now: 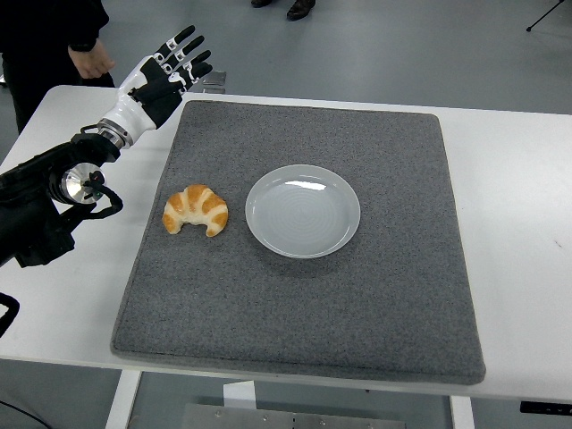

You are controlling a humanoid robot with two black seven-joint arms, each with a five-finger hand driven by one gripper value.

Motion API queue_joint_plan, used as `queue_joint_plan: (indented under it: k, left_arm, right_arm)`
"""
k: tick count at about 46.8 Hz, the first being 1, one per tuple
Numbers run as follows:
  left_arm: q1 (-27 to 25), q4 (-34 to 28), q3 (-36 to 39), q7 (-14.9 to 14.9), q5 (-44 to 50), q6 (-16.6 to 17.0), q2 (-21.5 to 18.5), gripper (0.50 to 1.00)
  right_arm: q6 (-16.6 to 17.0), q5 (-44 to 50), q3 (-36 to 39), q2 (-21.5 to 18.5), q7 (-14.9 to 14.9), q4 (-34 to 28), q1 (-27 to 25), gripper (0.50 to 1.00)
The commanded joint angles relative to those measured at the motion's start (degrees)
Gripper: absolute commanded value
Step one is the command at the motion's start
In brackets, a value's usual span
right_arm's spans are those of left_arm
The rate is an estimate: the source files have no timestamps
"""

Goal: Place the bread on the plate

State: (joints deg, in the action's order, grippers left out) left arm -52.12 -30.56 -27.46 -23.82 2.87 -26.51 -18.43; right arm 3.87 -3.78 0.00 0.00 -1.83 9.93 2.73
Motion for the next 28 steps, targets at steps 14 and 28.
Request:
queue_joint_plan:
  k: [14, 28]
  left_arm:
    - [-0.17, 1.73, 0.12, 0.09, 0.21, -2.05, -0.12, 0.992]
    - [-0.52, 1.12, 0.12, 0.09, 0.30, -1.97, -0.55, 0.990]
  right_arm:
    - [0.00, 0.00, 0.00, 0.00, 0.07, 0.00, 0.00, 0.952]
    - [0.00, 0.00, 0.00, 0.00, 0.07, 0.00, 0.00, 0.952]
